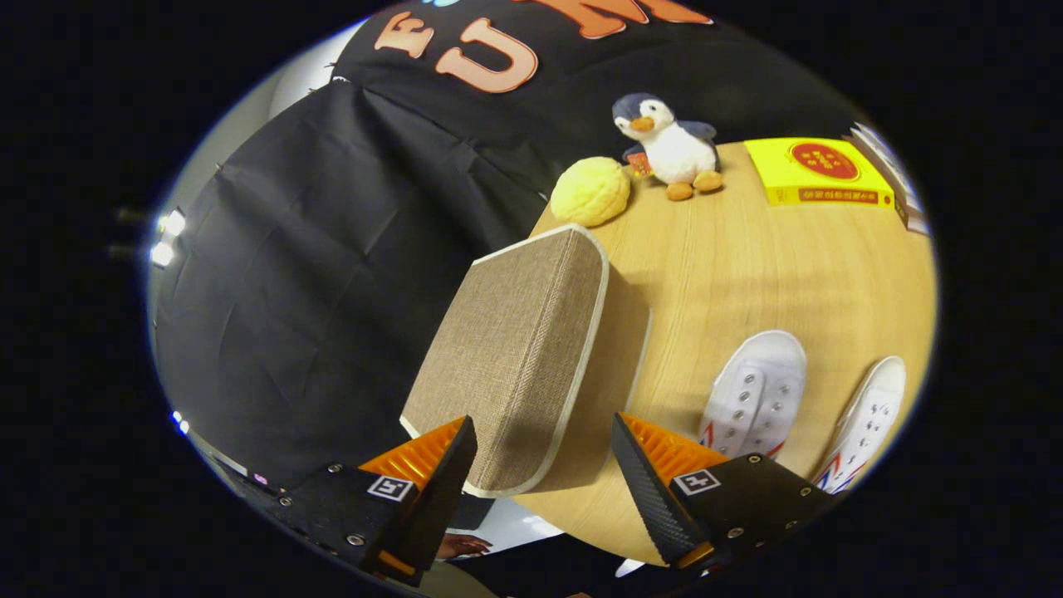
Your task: Open the storage box then place both shoes into the box .Put the left shoe in first, then the right shoe, with the right side of both shoes facing outward in a uniform manner.
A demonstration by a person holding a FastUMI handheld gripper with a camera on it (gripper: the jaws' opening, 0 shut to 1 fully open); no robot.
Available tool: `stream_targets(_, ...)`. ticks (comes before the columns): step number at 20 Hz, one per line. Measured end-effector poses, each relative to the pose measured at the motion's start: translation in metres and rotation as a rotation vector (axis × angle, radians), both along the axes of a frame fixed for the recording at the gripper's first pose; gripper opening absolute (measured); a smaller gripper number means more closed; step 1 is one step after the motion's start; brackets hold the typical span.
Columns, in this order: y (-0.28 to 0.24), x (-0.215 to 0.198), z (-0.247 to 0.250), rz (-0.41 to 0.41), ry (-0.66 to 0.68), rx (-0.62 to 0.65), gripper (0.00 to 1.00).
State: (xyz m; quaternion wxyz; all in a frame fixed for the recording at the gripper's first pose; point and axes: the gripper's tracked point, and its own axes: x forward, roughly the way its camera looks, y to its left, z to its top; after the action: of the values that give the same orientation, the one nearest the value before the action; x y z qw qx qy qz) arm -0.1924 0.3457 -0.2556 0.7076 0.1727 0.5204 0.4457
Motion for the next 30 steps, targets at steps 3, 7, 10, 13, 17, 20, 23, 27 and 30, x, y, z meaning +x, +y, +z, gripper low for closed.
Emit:
stream_targets(3, 0.013, -0.008, -0.011, 0.026, 0.076, 0.034, 0.97)
stream_targets(7, 0.026, -0.015, -0.021, 0.019, 0.196, 0.113, 0.97)
stream_targets(10, 0.035, -0.016, -0.025, 0.016, 0.256, 0.165, 0.97)
stream_targets(13, 0.04, -0.01, -0.022, -0.014, 0.281, 0.193, 0.97)
stream_targets(17, 0.038, -0.004, -0.004, -0.037, 0.337, 0.258, 0.96)
stream_targets(20, 0.026, 0.004, 0.003, -0.063, 0.354, 0.276, 0.89)
stream_targets(23, 0.016, 0.01, 0.02, -0.085, 0.376, 0.323, 0.78)
stream_targets(27, 0.019, 0.015, 0.056, -0.105, 0.386, 0.434, 0.63)
stream_targets(30, 0.023, 0.007, 0.037, -0.09, 0.351, 0.345, 0.47)
